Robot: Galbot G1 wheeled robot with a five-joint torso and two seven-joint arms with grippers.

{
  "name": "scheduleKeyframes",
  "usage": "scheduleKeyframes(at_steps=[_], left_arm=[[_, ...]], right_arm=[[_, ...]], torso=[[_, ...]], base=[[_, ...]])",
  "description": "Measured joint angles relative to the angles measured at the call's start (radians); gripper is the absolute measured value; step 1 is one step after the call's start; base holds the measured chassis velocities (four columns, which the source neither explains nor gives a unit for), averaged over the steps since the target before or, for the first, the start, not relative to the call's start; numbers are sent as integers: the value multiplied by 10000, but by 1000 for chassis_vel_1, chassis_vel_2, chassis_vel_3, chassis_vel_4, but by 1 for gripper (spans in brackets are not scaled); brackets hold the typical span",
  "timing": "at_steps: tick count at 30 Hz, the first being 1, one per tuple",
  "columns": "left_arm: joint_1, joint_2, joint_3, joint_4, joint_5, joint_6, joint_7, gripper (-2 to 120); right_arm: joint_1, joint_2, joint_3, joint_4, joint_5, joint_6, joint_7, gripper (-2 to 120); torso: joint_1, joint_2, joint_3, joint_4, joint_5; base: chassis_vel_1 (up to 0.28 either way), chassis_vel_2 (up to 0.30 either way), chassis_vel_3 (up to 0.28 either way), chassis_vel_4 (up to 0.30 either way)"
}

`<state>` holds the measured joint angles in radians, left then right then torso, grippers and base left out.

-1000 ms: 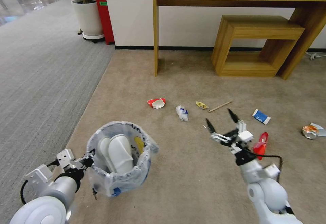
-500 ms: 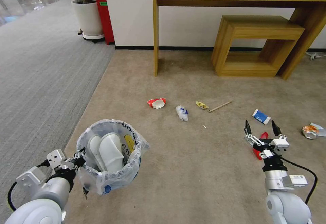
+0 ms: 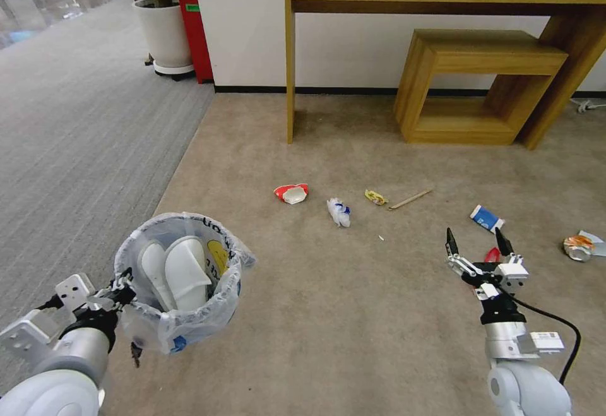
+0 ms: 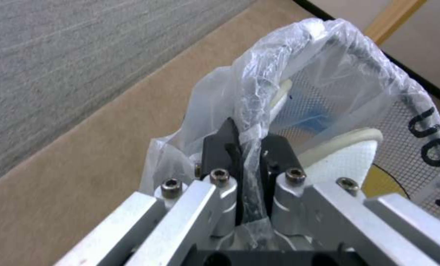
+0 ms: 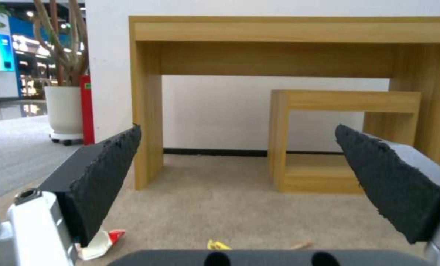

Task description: Pick up the trash bin and place the garbage on the floor into it.

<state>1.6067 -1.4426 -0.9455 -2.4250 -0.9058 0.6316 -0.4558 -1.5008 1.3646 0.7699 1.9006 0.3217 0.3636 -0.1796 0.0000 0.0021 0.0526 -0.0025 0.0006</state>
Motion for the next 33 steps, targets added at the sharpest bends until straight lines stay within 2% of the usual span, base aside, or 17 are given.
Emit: scheduleKeyframes(at_steps=[11, 33], left_arm=[[-155, 53, -474, 247, -352, 87, -1, 3], [-96, 77, -351, 110, -681, 163, -113, 3]], right_arm=[[24, -2, -55, -15, 2, 27, -62, 100], [155, -6, -140, -92, 59, 29, -118, 100]], torso=[[0, 0, 2, 0, -1], [0, 0, 1, 0, 4]], base=[[-167, 167, 171, -168], [-164, 157, 159, -158]])
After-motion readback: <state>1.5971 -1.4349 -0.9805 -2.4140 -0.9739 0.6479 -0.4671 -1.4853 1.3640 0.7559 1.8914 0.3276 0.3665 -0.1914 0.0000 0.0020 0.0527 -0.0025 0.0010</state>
